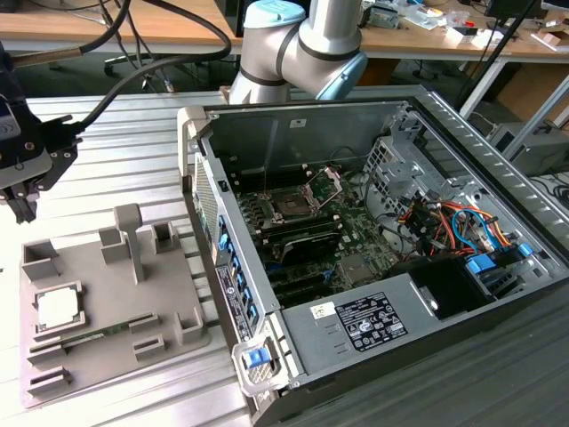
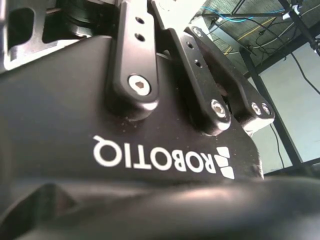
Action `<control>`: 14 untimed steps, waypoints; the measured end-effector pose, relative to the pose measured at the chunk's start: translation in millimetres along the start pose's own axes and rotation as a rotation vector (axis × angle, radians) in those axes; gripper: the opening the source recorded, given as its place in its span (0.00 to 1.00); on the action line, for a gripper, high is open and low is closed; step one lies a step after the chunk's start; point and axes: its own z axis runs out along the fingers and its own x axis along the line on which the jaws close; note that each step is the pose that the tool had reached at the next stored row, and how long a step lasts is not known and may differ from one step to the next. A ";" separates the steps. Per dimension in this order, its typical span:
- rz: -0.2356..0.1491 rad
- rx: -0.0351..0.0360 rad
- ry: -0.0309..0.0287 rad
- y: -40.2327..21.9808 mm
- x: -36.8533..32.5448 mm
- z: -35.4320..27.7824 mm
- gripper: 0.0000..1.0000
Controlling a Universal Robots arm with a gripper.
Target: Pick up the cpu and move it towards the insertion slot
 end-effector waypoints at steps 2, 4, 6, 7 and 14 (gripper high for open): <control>0.000 0.0000 0.0001 0.0 0.4 0.0 0.11; 0.000 0.0000 0.0000 0.0 0.8 0.1 0.11; 0.000 0.0001 0.0001 0.0 1.2 0.1 0.11; 0.000 0.0000 0.0000 0.0 1.4 0.2 0.11; 0.000 0.0000 0.0000 0.1 2.9 0.3 0.11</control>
